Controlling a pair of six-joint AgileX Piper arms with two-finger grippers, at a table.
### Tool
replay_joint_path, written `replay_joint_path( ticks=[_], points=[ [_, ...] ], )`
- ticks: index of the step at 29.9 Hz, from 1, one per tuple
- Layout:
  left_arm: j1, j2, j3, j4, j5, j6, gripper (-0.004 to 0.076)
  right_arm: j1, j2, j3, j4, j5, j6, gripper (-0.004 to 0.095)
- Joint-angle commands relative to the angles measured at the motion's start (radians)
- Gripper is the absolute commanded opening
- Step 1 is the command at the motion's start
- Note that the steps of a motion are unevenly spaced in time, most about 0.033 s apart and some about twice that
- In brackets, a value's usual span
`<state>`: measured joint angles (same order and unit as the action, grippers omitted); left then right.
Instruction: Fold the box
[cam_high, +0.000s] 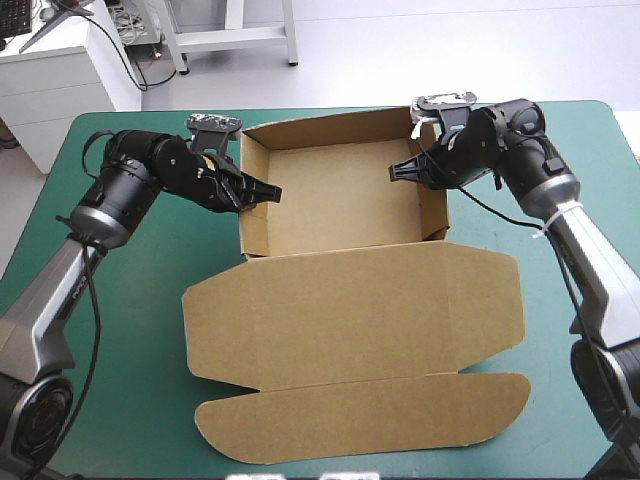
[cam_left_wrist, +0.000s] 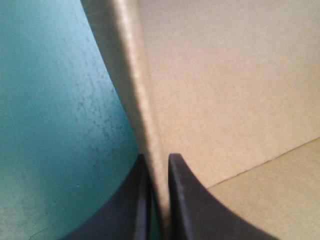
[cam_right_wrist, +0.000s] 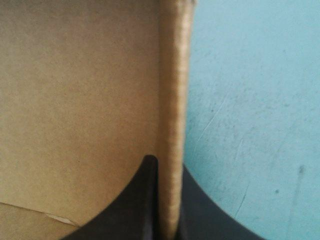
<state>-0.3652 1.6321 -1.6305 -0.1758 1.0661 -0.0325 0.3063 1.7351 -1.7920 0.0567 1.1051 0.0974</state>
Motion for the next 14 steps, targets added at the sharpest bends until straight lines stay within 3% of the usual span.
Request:
replay_joint_path(
  ticks=[1,14],
  points=[
    [-0.012,0.006,-0.062,-0.042,0.019,0.032,-0.0008,0.010,-0.013,-0.029,0.089,-0.019,-0.021,0.0000],
    [-0.012,0.154,-0.063,-0.092,0.064,0.032,-0.0008,0.010,0.118,-0.029,0.079,0.117,-0.054,0.0003]
  ],
)
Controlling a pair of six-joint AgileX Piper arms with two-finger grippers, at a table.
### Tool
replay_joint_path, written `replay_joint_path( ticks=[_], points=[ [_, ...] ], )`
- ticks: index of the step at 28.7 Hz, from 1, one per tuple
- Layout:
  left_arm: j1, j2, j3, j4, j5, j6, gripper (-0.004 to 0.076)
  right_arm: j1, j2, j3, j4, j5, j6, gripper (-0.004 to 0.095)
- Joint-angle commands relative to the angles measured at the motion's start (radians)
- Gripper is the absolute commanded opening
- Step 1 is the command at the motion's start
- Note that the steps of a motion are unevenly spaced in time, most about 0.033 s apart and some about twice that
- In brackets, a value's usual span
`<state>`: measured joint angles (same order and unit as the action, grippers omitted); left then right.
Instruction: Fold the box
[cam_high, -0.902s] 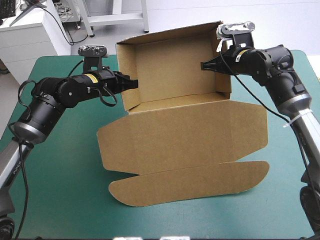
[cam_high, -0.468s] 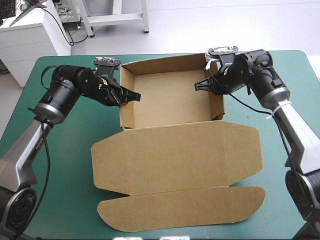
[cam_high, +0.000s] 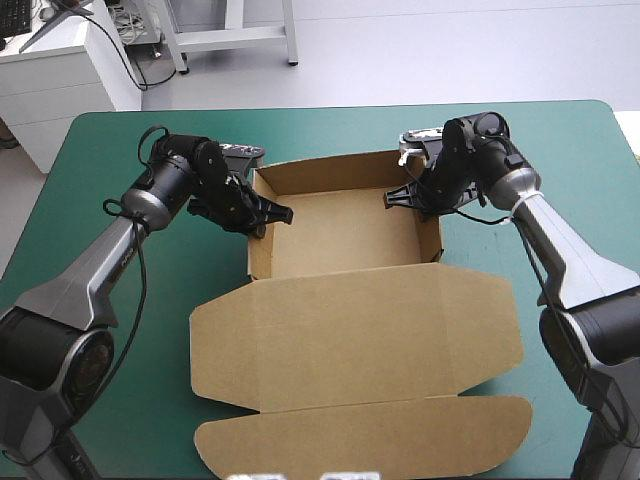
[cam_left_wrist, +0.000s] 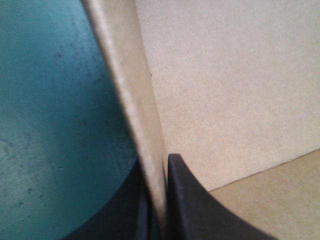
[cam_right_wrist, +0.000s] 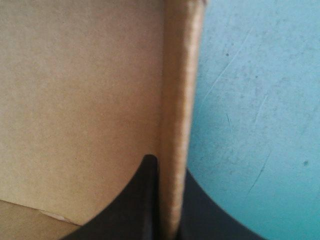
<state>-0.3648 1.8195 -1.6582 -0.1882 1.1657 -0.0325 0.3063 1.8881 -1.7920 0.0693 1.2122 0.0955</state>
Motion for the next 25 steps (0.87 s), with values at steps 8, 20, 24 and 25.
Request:
replay_joint_path(
  ticks=[8,20,24,25],
  points=[
    [-0.012,0.001,-0.036,-0.049,0.045,0.039,0.0018,0.010,0.000,-0.029,0.063,0.020,-0.071,0.0264],
    [0.031,0.017,-0.063,-0.086,0.129,0.063,0.0521,0.010,0.000,-0.029,0.057,0.006,-0.063,0.0752],
    [0.038,0.007,-0.128,-0.140,0.129,0.063,0.0521,0.006,-0.005,-0.031,0.061,0.008,-0.068,0.0752],
    [0.038,-0.004,-0.171,-0.154,0.129,0.066,0.0515,0.006,-0.020,-0.031,0.057,0.008,-0.089,0.0752]
  ],
)
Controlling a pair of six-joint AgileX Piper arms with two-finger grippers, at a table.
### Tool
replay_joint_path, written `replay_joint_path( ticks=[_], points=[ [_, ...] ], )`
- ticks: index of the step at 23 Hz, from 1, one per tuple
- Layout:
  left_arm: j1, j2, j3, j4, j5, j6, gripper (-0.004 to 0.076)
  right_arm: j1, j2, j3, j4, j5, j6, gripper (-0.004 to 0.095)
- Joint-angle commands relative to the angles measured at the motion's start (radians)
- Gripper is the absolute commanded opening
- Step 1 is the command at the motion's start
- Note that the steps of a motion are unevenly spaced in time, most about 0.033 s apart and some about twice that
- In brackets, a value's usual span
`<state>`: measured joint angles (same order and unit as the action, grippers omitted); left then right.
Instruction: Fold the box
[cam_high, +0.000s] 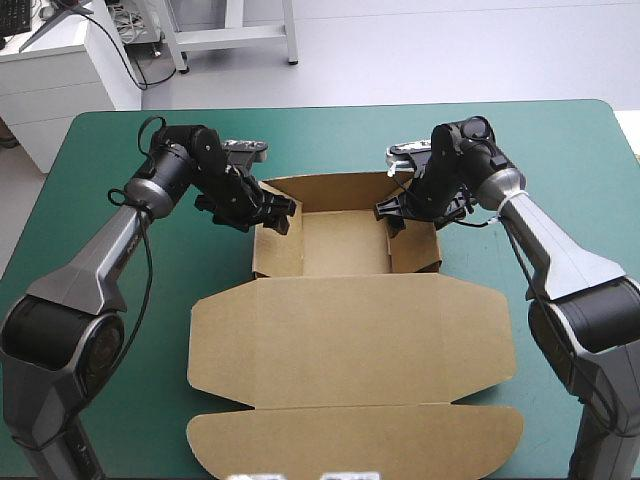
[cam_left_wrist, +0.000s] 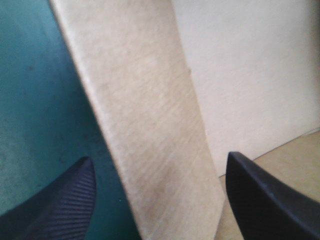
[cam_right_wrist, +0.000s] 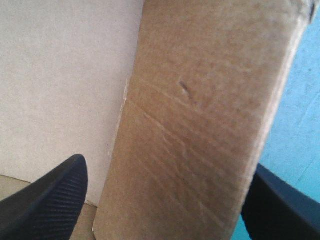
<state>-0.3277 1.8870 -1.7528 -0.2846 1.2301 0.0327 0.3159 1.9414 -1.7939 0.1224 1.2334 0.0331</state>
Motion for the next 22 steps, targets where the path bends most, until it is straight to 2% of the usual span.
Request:
replay_joint_path(
  ticks=[1,4,6,9,12,15,18,22],
  points=[
    [0.001,-0.081,-0.101,-0.069,0.065,0.001,0.0507,-0.003,-0.082,-0.029,0.001,-0.011,-0.041,0.0752],
    [0.001,-0.121,-0.152,-0.084,0.065,0.003,0.0479,-0.004,-0.120,-0.029,-0.016,-0.021,-0.058,0.0752],
    [0.001,-0.196,-0.190,-0.075,0.065,0.036,0.0412,-0.004,-0.187,-0.029,-0.061,-0.049,-0.063,0.0752],
    [0.001,-0.304,-0.192,-0.044,0.065,0.110,0.0274,-0.004,-0.278,-0.029,-0.081,-0.072,-0.081,0.0751],
    [0.001,-0.411,-0.190,0.031,0.065,0.121,0.0097,-0.004,-0.357,-0.029,-0.092,-0.080,-0.091,0.0752],
    [0.001,-0.470,-0.161,0.062,0.065,0.155,-0.0010,-0.004,-0.384,-0.029,-0.111,-0.080,-0.089,0.0752],
    [0.001,-0.525,-0.083,0.077,0.066,0.158,-0.0008,-0.004,-0.390,-0.029,-0.130,-0.067,-0.080,0.0752],
    [0.001,-0.635,0.156,0.124,0.066,0.195,-0.0008,-0.006,-0.379,-0.029,-0.130,-0.050,-0.058,0.0752]
  ],
)
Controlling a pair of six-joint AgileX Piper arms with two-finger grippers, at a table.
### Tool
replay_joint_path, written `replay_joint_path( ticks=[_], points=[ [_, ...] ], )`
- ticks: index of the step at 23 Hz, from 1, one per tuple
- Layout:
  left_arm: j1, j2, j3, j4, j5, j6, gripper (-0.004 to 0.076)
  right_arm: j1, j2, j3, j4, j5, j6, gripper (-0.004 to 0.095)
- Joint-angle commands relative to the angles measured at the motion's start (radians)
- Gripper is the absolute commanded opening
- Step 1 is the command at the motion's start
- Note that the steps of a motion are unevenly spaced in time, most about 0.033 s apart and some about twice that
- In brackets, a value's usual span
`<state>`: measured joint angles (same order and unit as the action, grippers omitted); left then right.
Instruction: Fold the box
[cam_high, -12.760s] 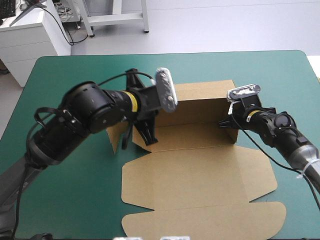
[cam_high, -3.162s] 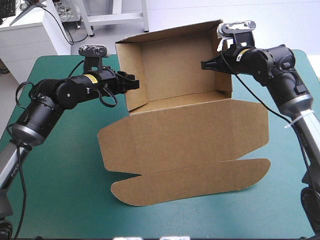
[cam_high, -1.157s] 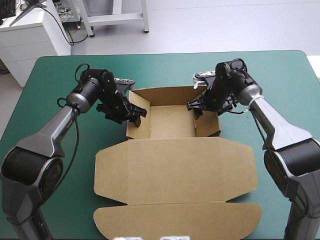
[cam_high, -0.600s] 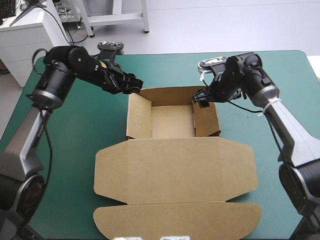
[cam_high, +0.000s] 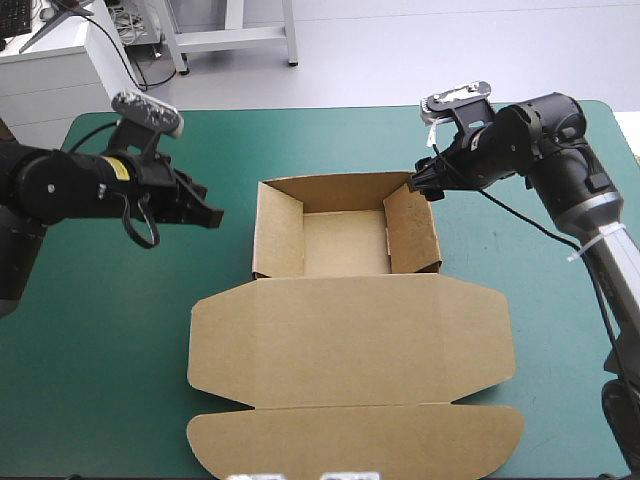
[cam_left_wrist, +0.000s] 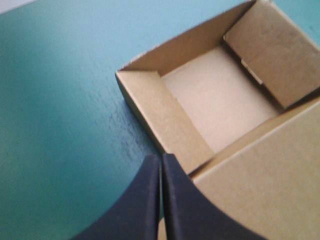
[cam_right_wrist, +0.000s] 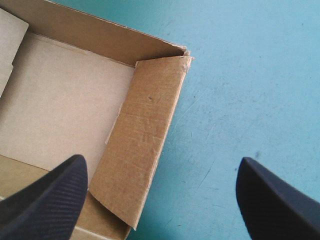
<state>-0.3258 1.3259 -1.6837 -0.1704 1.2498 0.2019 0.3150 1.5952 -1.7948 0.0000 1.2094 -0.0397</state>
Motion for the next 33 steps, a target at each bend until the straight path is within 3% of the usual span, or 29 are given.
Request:
replay_joint_path(
  ticks=[1,5,11,18,21,27,33],
  points=[
    [-0.001,-0.091,0.133,0.020,0.046,0.025,-0.0008,-0.005,-0.027,-0.028,-0.008,-0.021,0.025,0.0752],
    [-0.001,-0.172,0.376,0.024,0.020,0.025,-0.0008,-0.005,0.015,-0.026,-0.008,-0.014,0.040,0.0751],
    [-0.001,-0.285,0.709,0.024,-0.137,0.017,-0.0008,-0.005,0.131,-0.026,-0.006,-0.017,0.048,0.0752],
    [-0.001,-0.306,0.845,0.022,-0.160,0.010,-0.0008,-0.005,0.307,-0.026,0.007,-0.032,0.052,0.0698],
    [-0.001,-0.306,0.845,0.022,-0.178,0.010,-0.0008,-0.005,0.332,-0.026,0.016,-0.039,0.052,0.0532],
    [-0.001,-0.306,0.845,0.022,-0.181,0.010,-0.0008,-0.005,0.332,-0.026,0.024,-0.050,0.049,-0.0008],
    [-0.001,-0.306,0.845,0.022,-0.181,0.010,-0.0008,-0.022,0.330,-0.052,0.000,-0.090,0.034,-0.0019]
  ],
)
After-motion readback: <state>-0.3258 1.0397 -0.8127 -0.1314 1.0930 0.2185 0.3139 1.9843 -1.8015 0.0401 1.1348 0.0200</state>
